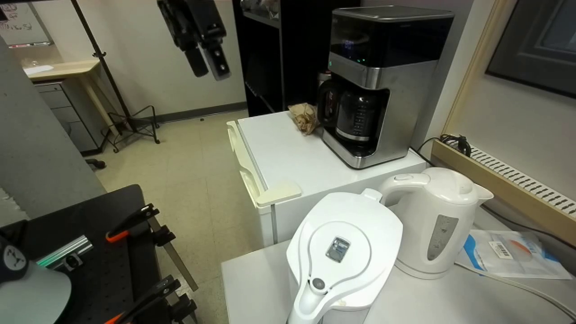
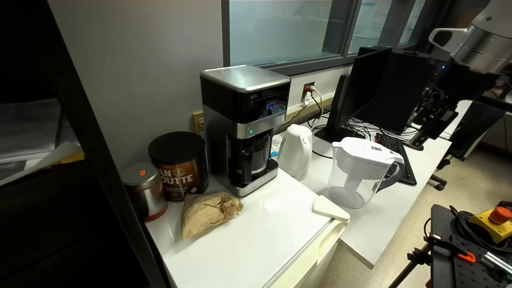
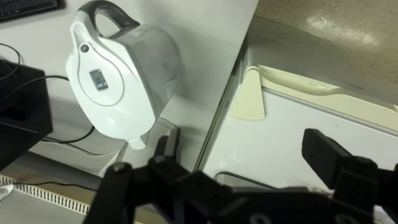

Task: Press a button on the coffee making machine

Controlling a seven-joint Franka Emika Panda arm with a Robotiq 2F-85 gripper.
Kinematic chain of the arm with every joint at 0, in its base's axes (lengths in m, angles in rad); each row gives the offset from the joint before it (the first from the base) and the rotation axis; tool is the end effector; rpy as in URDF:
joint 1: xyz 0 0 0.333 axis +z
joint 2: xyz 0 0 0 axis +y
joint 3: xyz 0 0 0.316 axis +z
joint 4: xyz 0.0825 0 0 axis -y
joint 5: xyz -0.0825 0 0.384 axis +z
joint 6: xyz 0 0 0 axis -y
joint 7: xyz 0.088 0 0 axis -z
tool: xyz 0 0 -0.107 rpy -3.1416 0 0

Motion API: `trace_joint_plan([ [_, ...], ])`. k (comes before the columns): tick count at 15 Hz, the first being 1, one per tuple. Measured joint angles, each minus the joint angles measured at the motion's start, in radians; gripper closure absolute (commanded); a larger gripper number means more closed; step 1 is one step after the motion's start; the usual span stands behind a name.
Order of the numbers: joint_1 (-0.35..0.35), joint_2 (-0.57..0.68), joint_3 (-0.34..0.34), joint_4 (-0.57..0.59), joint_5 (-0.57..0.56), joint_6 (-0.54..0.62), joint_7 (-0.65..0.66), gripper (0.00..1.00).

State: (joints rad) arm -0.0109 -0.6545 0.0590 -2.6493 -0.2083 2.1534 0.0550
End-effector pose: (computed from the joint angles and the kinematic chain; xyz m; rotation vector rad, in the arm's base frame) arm 0.3612 0.0091 0.4601 2.9181 0.1242 0.2426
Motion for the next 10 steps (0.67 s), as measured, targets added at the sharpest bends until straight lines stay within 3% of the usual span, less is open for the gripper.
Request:
trace_joint_plan([
  [2, -0.002, 0.042, 0.005, 0.027, -0.051, 0.015, -0.010, 0.36],
  [10, -0.002, 0.222, 0.024, 0.154, -0.215, 0.078, -0.033, 0.98],
])
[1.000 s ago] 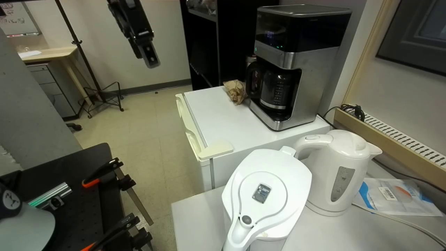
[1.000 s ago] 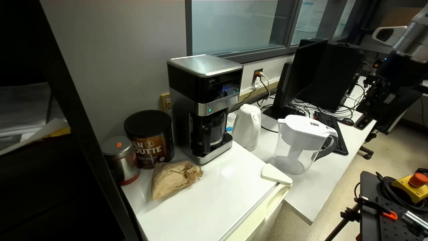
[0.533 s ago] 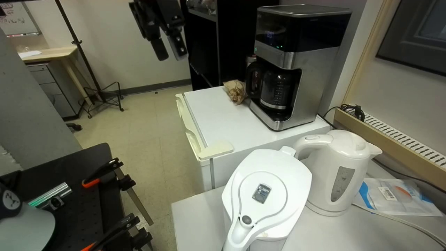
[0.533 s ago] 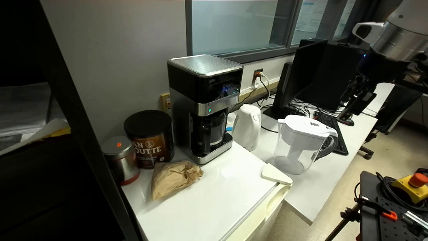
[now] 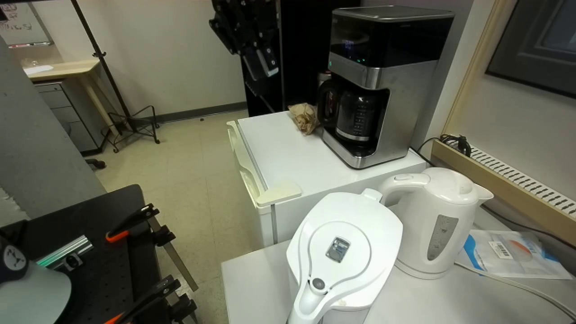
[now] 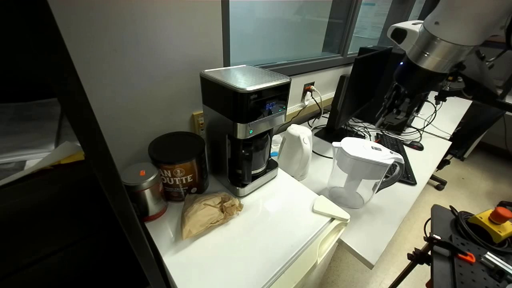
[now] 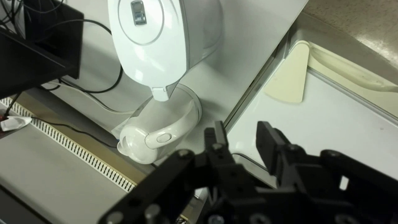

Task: Press a button on the coffee making machine

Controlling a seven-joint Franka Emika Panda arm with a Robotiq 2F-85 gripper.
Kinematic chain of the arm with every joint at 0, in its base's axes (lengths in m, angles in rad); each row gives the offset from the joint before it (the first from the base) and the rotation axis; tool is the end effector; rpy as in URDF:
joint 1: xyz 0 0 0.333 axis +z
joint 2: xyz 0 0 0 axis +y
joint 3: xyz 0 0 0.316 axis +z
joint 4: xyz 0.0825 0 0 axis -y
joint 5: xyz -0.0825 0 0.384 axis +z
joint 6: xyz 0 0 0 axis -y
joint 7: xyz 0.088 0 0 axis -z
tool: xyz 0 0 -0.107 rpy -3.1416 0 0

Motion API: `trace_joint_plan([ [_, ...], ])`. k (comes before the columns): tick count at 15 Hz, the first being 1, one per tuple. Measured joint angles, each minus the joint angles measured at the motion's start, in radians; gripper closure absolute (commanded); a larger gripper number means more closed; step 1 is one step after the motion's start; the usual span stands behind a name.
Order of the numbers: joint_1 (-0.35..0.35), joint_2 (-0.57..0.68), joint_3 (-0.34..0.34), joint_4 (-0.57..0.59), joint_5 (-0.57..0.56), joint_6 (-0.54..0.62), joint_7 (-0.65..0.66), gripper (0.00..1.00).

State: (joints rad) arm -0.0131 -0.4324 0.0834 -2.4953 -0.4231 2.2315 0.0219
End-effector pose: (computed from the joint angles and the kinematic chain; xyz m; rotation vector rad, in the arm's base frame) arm 0.4257 0.0185 0.4572 2.7228 0.3816 0.2467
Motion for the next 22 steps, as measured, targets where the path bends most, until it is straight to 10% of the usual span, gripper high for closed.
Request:
trace_joint_plan([
  [22, 0.031, 0.466, 0.027, 0.403, -0.213, 0.085, 0.043, 0.97],
])
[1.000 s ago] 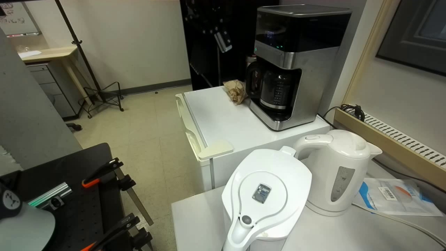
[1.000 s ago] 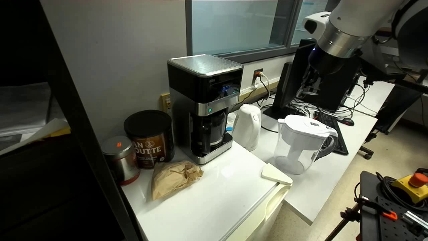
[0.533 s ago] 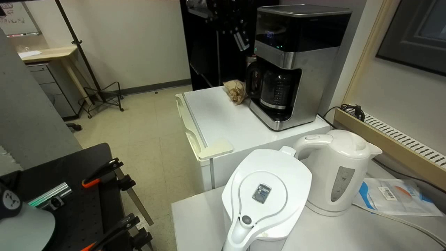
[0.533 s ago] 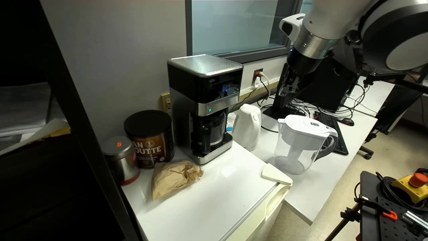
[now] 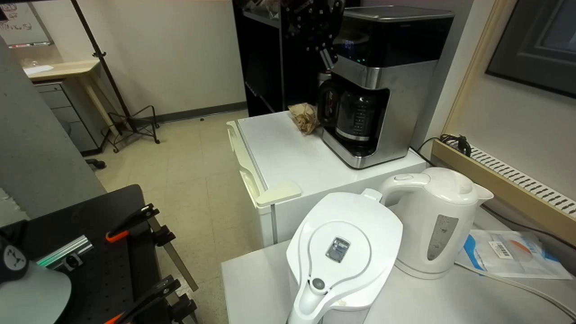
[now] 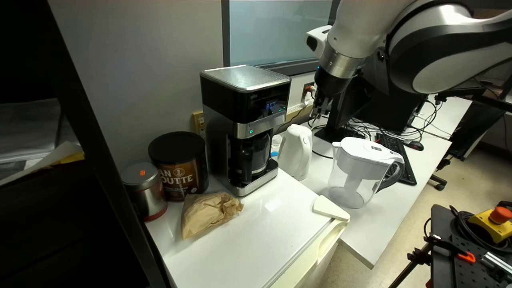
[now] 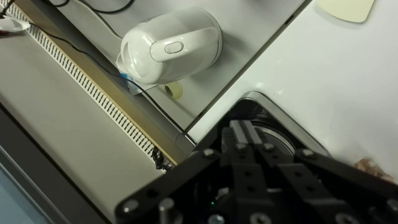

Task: Press a button on the coffee making machine

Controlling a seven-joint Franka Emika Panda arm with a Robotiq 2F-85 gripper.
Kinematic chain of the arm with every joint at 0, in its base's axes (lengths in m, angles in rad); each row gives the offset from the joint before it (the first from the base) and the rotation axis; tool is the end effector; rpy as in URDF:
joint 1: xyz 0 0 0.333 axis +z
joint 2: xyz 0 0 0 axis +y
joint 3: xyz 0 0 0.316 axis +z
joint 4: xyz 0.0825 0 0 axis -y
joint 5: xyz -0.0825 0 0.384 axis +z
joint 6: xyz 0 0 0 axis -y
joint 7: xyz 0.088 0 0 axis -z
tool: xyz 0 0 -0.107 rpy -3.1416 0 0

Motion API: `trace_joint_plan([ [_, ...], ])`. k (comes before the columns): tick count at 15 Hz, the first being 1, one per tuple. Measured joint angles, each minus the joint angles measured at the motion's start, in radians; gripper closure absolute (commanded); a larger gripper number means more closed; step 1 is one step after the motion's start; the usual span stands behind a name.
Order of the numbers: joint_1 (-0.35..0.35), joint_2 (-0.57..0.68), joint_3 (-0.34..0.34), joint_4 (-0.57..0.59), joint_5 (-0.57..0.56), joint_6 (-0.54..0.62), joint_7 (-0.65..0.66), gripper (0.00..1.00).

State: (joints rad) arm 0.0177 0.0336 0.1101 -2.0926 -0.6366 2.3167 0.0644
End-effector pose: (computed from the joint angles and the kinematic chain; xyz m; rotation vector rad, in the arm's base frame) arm 0.5683 0.0613 0.4285 2.5745 0.6008 0.3126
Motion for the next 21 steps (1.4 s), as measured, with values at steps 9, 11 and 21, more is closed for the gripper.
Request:
trace_joint_plan([
  [9, 0.037, 0.135, -0.022, 0.126, -0.024, 0.031, 0.012, 0.97],
  [11, 0.041, 0.153, -0.031, 0.141, -0.031, 0.046, 0.013, 0.97],
  [21, 0.052, 0.207, -0.061, 0.182, -0.043, 0.088, 0.014, 0.97],
])
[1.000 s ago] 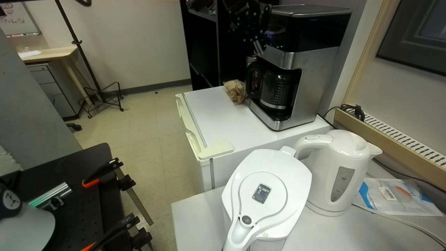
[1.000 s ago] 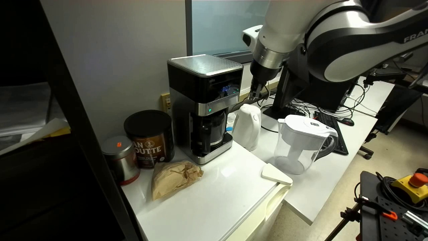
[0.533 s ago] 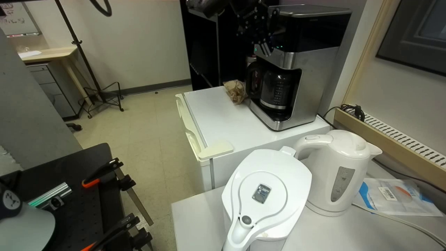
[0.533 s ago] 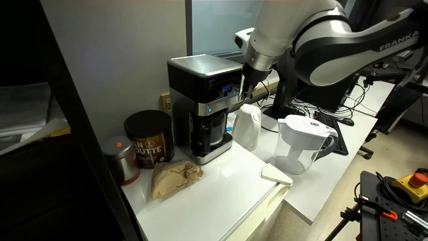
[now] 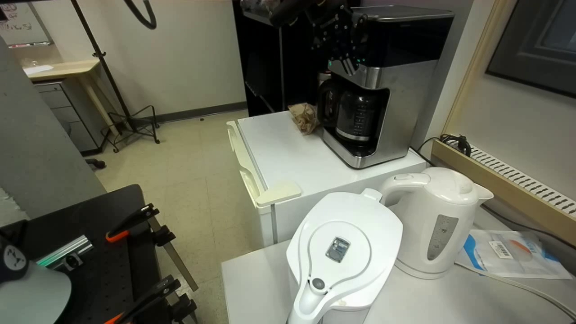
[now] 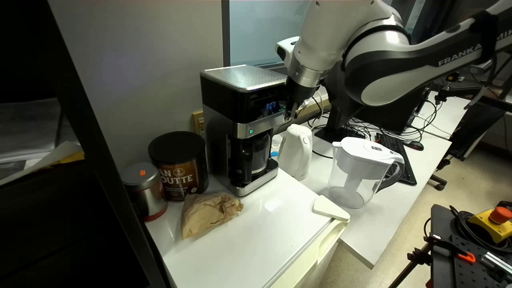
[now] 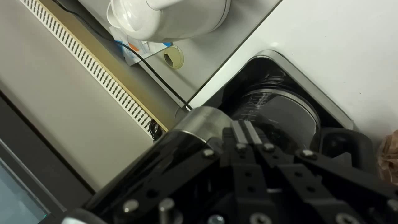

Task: Press a button on the coffee making machine

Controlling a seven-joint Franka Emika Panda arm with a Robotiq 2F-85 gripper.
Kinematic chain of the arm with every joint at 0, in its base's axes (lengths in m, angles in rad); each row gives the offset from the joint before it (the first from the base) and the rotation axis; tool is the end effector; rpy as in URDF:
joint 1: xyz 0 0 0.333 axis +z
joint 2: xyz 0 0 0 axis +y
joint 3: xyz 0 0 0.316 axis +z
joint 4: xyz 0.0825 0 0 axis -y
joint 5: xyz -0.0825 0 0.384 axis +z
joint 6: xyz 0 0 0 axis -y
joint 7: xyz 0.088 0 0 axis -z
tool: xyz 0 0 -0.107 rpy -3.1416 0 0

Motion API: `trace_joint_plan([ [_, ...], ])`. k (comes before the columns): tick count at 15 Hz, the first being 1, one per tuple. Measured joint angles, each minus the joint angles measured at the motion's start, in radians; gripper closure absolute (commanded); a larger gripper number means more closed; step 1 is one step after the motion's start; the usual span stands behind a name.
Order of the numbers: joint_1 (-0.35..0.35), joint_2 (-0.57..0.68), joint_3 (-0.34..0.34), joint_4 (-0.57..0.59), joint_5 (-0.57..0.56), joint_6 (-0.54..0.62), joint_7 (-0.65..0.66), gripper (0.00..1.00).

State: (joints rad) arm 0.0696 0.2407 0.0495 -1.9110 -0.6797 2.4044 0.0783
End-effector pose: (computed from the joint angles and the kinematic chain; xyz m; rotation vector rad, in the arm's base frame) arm 0.6307 0.0695 0.3982 2.5583 0.6428 0.3948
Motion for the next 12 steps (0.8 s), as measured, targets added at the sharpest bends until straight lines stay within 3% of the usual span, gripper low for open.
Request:
trace_joint_plan([
  [12, 0.018, 0.010, -0.013, 0.006, -0.041, 0.006, 0.002, 0.98],
])
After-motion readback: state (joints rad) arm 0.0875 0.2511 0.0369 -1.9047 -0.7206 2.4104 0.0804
